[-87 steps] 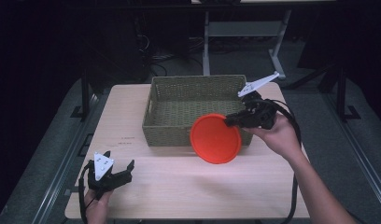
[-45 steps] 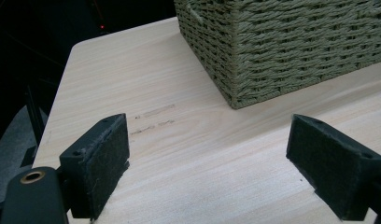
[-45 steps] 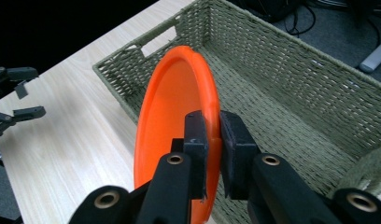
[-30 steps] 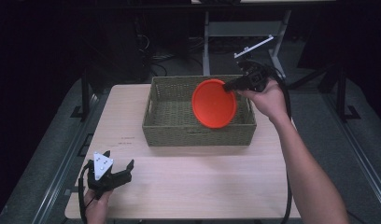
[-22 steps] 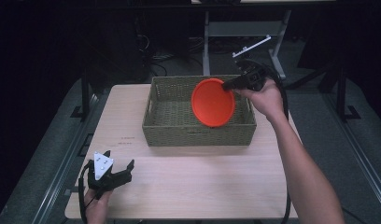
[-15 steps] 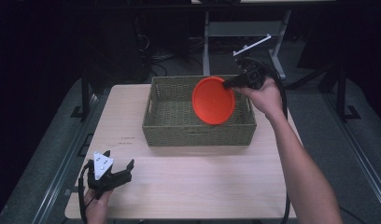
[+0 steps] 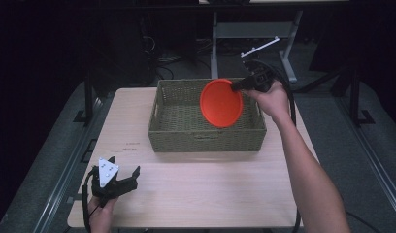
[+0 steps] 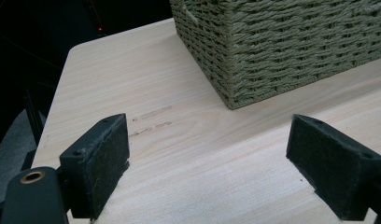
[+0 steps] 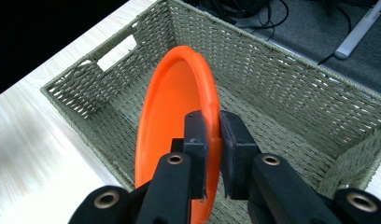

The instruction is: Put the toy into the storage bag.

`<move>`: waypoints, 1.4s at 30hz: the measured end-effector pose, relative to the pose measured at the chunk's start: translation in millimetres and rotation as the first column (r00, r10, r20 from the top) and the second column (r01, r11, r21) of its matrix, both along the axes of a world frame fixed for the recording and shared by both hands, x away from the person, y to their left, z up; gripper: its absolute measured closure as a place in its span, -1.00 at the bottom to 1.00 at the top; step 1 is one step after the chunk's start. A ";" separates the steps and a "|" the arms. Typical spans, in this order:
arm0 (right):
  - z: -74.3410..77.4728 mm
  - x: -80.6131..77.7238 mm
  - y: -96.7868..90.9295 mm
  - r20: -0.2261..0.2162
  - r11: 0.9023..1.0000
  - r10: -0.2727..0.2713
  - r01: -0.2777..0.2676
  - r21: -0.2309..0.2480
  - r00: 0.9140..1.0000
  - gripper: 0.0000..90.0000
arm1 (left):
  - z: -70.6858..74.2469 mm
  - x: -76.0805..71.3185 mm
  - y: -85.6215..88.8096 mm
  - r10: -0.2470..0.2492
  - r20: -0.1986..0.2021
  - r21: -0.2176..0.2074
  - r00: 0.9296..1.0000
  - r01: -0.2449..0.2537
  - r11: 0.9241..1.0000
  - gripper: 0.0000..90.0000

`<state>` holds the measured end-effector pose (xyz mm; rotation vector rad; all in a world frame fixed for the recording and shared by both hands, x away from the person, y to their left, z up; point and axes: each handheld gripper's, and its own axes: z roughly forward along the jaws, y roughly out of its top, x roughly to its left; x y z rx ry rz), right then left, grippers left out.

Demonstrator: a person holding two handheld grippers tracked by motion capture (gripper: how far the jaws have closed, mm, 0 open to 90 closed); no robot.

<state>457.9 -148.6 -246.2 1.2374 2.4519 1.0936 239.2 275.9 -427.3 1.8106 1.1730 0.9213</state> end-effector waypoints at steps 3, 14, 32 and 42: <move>-1.9 2.5 2.1 0.000 1.000 -0.006 0.006 -0.003 1.000 0.81 | 0.2 -0.4 0.4 0.000 0.000 -0.001 1.000 0.000 1.000 -0.72; -13.1 13.9 5.6 -0.008 1.000 -0.020 0.020 -0.007 1.000 0.81 | 0.2 -0.8 0.0 -0.006 0.000 0.010 1.000 0.006 1.000 -0.72; -42.2 27.3 -0.3 -0.048 0.998 -0.068 0.069 0.011 0.997 0.81 | 0.7 -0.7 0.7 -0.006 -0.005 0.019 1.000 0.006 1.000 -0.72; -58.2 31.1 -1.0 -0.078 0.997 -0.074 0.075 0.010 0.994 0.81 | 0.4 -0.4 -0.3 -0.006 -0.005 0.012 1.000 0.006 1.000 -0.72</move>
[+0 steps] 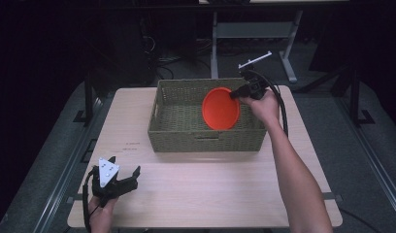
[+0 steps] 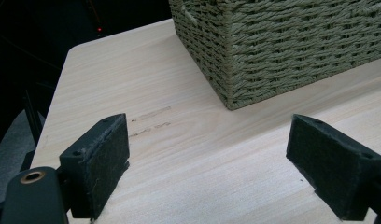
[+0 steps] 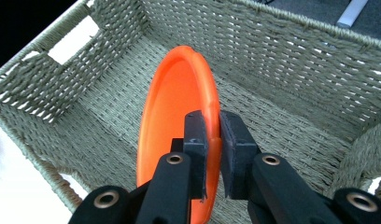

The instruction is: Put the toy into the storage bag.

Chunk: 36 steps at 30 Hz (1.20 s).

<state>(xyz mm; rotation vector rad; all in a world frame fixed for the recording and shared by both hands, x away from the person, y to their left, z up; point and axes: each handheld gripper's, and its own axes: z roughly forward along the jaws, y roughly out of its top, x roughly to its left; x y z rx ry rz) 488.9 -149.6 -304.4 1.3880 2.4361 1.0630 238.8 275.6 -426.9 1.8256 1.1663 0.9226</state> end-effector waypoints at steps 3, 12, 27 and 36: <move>-3.5 1.9 1.8 -0.004 1.000 -0.002 0.002 -0.007 1.000 0.81 | -0.1 0.5 0.7 0.005 0.003 -0.004 1.000 -0.005 1.000 -0.72; -13.8 3.6 6.0 -0.023 1.000 -0.006 0.006 -0.016 1.000 0.81 | 0.6 -0.1 0.7 0.001 0.000 0.002 1.000 -0.001 1.000 -0.72; -37.0 8.4 2.0 -0.075 0.999 -0.021 0.018 -0.032 0.997 0.81 | 0.8 -0.2 1.0 0.002 0.002 0.004 1.000 -0.002 1.000 -0.72; -46.9 9.7 3.8 -0.101 0.999 -0.019 0.015 -0.041 0.995 0.80 | 0.5 0.7 0.1 0.007 0.005 -0.006 1.000 -0.007 1.000 -0.72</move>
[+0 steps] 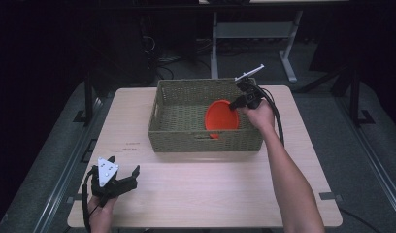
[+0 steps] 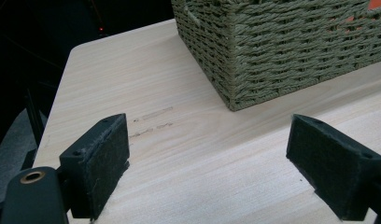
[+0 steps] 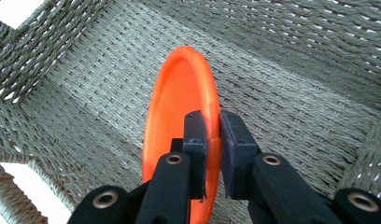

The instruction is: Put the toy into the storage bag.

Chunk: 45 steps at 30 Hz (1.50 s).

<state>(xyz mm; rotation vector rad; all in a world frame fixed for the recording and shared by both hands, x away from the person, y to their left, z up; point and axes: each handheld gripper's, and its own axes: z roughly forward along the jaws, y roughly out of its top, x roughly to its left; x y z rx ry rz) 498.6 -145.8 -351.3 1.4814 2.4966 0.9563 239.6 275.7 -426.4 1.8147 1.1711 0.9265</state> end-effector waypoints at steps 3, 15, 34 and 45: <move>-1.8 1.0 1.1 -0.008 1.000 0.003 -0.003 0.001 1.000 0.80 | 0.2 -0.1 0.2 -0.001 -0.003 0.007 1.000 0.001 1.000 -0.72; -5.5 2.3 -4.4 -0.032 1.000 0.003 -0.002 0.023 0.999 0.78 | 0.1 0.5 -0.2 -0.002 -0.003 0.004 1.000 0.002 1.000 -0.72; -6.1 0.6 -7.8 -0.056 1.000 0.001 -0.003 -0.027 0.998 0.48 | 0.1 -0.8 -0.5 -0.005 0.002 0.002 1.000 0.005 1.000 -0.72; -9.2 -2.7 -14.3 -0.055 0.999 -0.010 0.008 -0.043 0.998 0.40 | 0.1 -0.7 -0.9 -0.006 -0.001 0.004 1.000 0.006 1.000 -0.72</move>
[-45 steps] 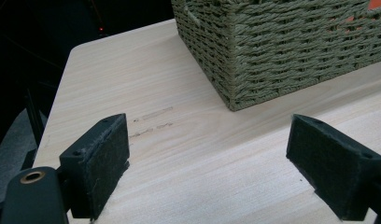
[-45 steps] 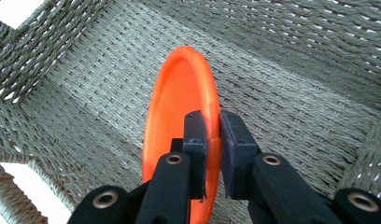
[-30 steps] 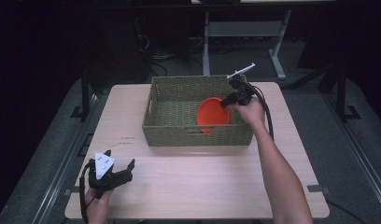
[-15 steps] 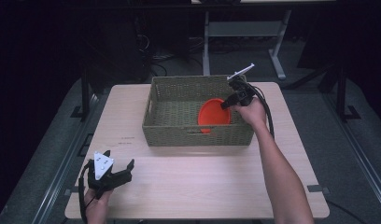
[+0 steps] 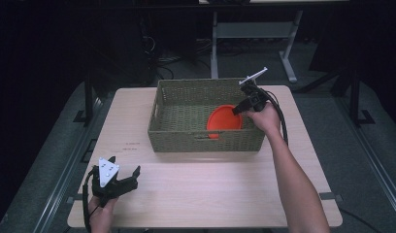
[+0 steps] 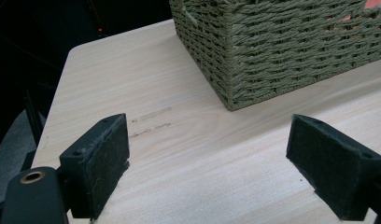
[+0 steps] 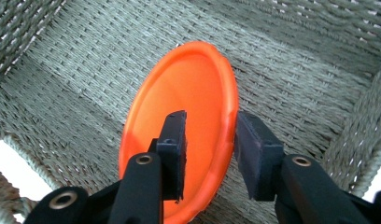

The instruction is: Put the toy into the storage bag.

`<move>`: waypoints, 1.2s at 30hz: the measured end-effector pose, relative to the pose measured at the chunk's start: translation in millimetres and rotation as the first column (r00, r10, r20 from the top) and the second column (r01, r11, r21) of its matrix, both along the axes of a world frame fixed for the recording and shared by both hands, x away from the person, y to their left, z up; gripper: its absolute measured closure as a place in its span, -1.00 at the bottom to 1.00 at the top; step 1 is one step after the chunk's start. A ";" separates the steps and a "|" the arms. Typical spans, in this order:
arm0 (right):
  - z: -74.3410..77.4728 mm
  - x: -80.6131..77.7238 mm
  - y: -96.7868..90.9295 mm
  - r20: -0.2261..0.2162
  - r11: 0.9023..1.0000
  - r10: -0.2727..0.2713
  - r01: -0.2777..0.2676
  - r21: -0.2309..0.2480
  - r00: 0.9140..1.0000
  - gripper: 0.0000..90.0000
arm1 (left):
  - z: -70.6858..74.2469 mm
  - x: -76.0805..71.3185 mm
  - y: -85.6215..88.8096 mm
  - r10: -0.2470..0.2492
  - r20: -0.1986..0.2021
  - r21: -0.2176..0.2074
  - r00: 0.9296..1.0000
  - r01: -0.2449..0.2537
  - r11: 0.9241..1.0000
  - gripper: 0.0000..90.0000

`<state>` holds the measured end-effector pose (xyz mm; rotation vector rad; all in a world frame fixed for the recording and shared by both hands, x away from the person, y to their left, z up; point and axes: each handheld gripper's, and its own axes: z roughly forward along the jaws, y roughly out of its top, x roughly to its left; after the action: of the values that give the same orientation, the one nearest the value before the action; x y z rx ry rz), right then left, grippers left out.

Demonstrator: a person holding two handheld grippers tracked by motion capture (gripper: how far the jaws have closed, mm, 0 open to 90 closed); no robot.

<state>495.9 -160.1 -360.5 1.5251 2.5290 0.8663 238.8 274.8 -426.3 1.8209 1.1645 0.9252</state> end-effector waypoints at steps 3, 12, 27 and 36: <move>-1.3 -0.9 -3.5 0.001 1.000 -0.003 0.003 0.003 1.000 0.37 | -0.1 0.0 -0.2 0.000 -0.002 0.000 1.000 0.000 1.000 -0.72; 5.0 -8.3 -4.4 0.002 0.998 0.045 -0.045 0.054 0.999 0.25 | -0.1 -0.2 -1.0 -0.002 -0.004 0.005 1.000 0.002 1.000 -0.72; 4.8 -22.0 -8.5 -0.007 0.986 0.079 -0.077 0.150 0.997 -0.11 | -0.4 0.4 -1.4 -0.001 -0.002 0.002 1.000 0.001 1.000 -0.72; 10.2 -36.4 -13.3 0.004 0.973 0.113 -0.112 0.203 0.994 -0.30 | -0.6 0.6 -1.6 -0.002 -0.003 0.006 1.000 0.002 1.000 -0.72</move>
<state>459.5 -173.4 -350.3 1.4483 2.6246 1.1683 239.4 273.2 -426.9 1.8283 1.1628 0.9265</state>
